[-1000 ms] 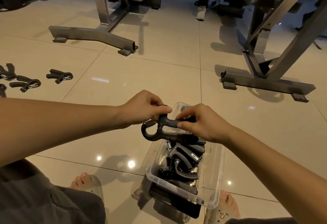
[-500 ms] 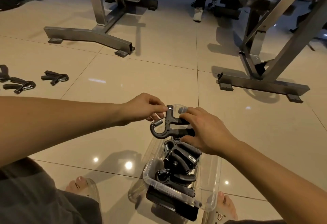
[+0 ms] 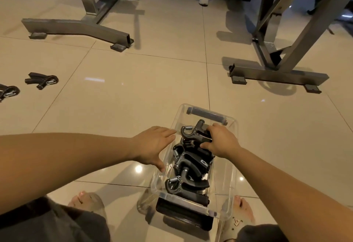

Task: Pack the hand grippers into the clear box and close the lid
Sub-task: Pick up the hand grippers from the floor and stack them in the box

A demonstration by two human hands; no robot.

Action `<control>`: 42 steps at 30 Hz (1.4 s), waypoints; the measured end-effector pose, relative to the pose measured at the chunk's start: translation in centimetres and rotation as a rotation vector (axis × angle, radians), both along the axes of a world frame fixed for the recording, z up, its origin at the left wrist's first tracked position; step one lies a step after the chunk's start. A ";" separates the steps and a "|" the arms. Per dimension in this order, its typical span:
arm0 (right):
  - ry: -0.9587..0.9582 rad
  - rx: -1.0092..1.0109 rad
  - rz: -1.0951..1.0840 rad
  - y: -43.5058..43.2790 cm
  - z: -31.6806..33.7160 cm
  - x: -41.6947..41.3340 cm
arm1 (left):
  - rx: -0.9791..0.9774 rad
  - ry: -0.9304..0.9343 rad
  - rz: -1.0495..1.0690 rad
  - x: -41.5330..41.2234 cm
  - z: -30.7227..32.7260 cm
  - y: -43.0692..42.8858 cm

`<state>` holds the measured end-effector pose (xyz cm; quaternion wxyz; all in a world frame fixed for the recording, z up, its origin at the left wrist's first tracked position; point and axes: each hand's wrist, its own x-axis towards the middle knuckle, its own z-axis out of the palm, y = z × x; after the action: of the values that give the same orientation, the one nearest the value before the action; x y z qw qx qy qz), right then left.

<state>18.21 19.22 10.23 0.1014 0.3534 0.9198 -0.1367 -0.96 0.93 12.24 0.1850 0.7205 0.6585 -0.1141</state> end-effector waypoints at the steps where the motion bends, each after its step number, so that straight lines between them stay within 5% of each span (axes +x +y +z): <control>1: -0.018 -0.009 -0.005 0.0 -1.1 -0.2 | -0.001 -0.009 -0.002 -0.4 -0.3 0.0; 13: -0.093 -0.047 -0.105 0.5 -7.6 -0.8 | 0.028 -0.066 -0.030 -2.6 -1.9 -0.2; 20: -0.130 0.019 -0.105 0.1 -7.1 -0.9 | 0.032 -0.070 -0.041 -2.5 -1.6 -0.4; 25: 0.020 0.052 -0.154 -1.4 -3.9 -2.0 | -0.005 -0.109 0.000 -2.5 -0.9 -0.6; 33: 0.429 0.027 -0.213 -6.4 6.2 -9.4 | -0.023 -0.078 0.309 -7.4 10.3 -1.3; 42: 0.448 -0.138 0.162 -17.3 15.2 -23.4 | -0.029 0.006 0.647 -19.4 21.4 -13.8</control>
<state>-5.24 1.92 25.47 -0.0706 0.2315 0.9332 -0.2655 -20.39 -12.89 33.60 0.2199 0.4707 0.8523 -0.0608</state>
